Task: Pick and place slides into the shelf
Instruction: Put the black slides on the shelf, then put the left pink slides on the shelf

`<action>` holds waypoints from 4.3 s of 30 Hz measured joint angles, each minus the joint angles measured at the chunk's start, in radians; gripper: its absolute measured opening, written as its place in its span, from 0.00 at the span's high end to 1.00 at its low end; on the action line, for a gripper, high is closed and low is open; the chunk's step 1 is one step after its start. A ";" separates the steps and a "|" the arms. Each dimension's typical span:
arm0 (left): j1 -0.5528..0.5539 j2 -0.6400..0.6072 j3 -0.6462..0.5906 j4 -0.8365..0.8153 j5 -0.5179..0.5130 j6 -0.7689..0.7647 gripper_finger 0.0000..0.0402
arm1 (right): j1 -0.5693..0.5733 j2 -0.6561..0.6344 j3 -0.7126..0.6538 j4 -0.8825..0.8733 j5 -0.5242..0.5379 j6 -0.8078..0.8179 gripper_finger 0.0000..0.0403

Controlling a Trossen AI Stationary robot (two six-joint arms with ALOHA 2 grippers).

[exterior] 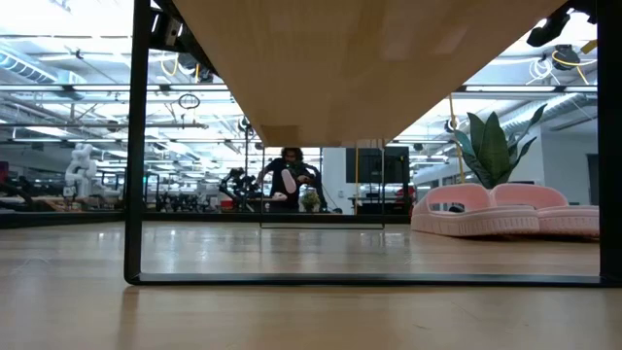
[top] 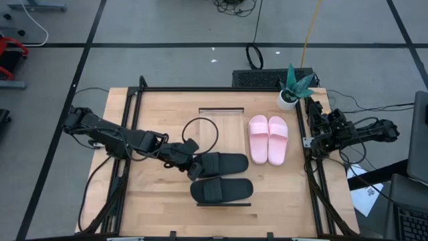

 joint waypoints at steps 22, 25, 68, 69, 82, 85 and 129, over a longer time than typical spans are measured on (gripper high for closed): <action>0.000 0.000 0.000 -0.003 0.048 -0.001 0.79 | 0.000 0.000 0.000 0.000 0.000 -0.023 0.56; 0.000 0.000 0.000 -0.012 0.049 0.000 0.79 | 0.000 0.000 0.000 0.000 0.000 -0.023 0.56; -0.078 -0.347 0.000 -0.422 -0.218 -0.092 0.79 | 0.000 0.052 0.612 -1.339 -0.266 -0.065 0.56; -0.078 -0.347 0.000 -0.432 -0.218 -0.095 0.79 | 0.000 0.072 0.670 -1.439 -0.263 -0.069 0.56; -0.077 -0.347 0.000 -0.432 -0.218 -0.093 0.79 | -0.014 0.338 1.073 -2.244 -0.152 0.046 0.56; -0.077 -0.347 0.000 -0.431 -0.225 -0.094 0.79 | -0.040 0.385 1.080 -2.308 -0.154 0.089 0.56; -0.077 -0.347 0.000 -0.430 -0.216 -0.061 0.79 | -0.893 1.139 1.080 -2.517 -0.964 -0.351 0.56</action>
